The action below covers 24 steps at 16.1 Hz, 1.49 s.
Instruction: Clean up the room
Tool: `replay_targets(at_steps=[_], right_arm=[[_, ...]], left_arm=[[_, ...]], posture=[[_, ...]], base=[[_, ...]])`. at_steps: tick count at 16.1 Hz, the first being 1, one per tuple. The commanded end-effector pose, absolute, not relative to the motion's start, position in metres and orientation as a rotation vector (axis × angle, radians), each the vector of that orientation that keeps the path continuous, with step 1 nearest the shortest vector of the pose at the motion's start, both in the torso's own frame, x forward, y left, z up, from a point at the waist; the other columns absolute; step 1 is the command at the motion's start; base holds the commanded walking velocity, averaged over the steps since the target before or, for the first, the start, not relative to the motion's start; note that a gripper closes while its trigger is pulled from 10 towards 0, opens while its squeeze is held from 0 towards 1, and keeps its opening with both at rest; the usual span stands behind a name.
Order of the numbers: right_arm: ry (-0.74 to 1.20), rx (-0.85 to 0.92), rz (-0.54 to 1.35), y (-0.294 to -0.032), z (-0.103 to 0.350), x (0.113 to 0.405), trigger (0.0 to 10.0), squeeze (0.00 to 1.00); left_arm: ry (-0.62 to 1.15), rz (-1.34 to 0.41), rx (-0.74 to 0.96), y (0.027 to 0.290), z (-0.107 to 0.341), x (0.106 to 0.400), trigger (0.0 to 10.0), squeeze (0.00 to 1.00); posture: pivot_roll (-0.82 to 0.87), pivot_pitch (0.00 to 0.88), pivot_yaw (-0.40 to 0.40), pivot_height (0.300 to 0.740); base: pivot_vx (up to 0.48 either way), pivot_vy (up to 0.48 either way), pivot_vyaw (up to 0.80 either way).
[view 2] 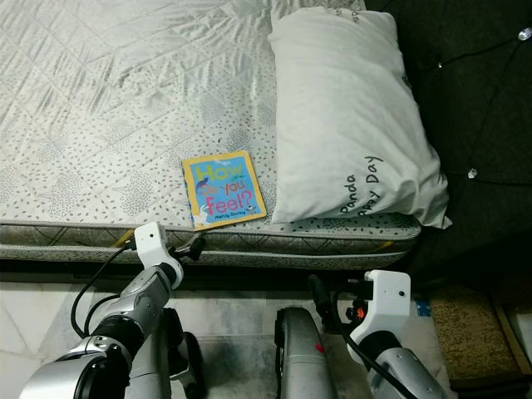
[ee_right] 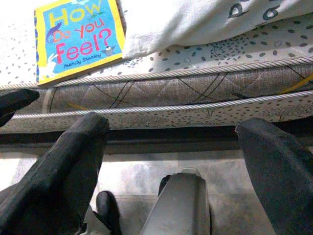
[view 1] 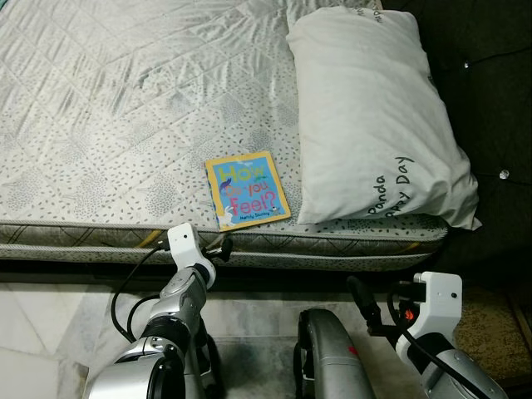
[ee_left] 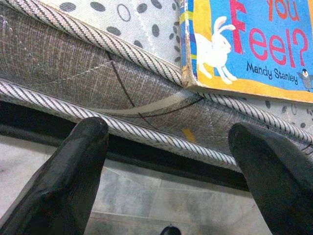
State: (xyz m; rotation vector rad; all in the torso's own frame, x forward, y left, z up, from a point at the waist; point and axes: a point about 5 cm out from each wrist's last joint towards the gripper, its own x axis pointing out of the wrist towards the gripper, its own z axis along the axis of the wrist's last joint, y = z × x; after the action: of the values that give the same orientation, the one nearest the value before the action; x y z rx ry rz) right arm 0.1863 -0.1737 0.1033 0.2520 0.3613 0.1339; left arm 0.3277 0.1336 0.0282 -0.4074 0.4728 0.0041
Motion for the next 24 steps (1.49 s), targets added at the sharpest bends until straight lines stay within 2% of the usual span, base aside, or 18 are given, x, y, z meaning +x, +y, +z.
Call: replay_targets(at_steps=[1,5,9,12,13,16,20,24], right_arm=[[0.377,0.257,0.118,-0.176,0.102,0.183,10.0,0.00],[0.352,0.252,0.130,-0.172,0.099,0.194,10.0,0.00],[0.302,0.260,0.156,-0.161,0.095,0.221,10.0,0.00],[0.272,0.268,0.165,-0.155,0.088,0.249,10.0,0.00],[0.267,0.269,0.165,-0.154,0.087,0.254,10.0,0.00],[0.238,0.269,0.172,-0.147,0.079,0.284,10.0,0.00],[0.232,0.249,0.180,-0.143,0.074,0.298,10.0,0.00],[0.199,0.245,0.173,-0.138,0.070,0.316,10.0,0.00]], left_arm=[[0.496,0.011,-0.412,0.133,0.021,0.322,10.0,0.00],[0.440,0.004,-0.422,0.137,0.027,0.324,10.0,0.00],[0.420,0.014,-0.410,0.153,0.028,0.321,10.0,0.00],[0.404,0.029,-0.396,0.162,0.031,0.322,10.0,0.00],[0.404,0.031,-0.394,0.163,0.031,0.322,10.0,0.00],[0.379,0.024,-0.372,0.163,0.034,0.320,10.0,0.00],[0.323,0.032,-0.370,0.161,0.039,0.314,10.0,0.00],[0.265,-0.003,-0.366,0.161,0.040,0.292,10.0,0.00]], posture=[[-0.31,0.336,-0.042,0.628],[-0.27,0.294,-0.023,0.628],[-0.22,0.230,-0.005,0.660],[-0.17,0.126,0.009,0.685],[-0.17,0.115,0.011,0.690],[-0.13,0.014,0.026,0.730],[-0.10,0.000,0.028,0.740],[-0.05,0.000,0.046,0.740]], base=[[0.000,0.000,0.00],[0.000,0.000,0.00],[0.000,0.000,0.00],[0.000,0.000,0.00],[0.000,0.000,0.00],[0.000,0.000,0.00],[0.000,0.000,0.00],[0.000,0.000,0.00]])
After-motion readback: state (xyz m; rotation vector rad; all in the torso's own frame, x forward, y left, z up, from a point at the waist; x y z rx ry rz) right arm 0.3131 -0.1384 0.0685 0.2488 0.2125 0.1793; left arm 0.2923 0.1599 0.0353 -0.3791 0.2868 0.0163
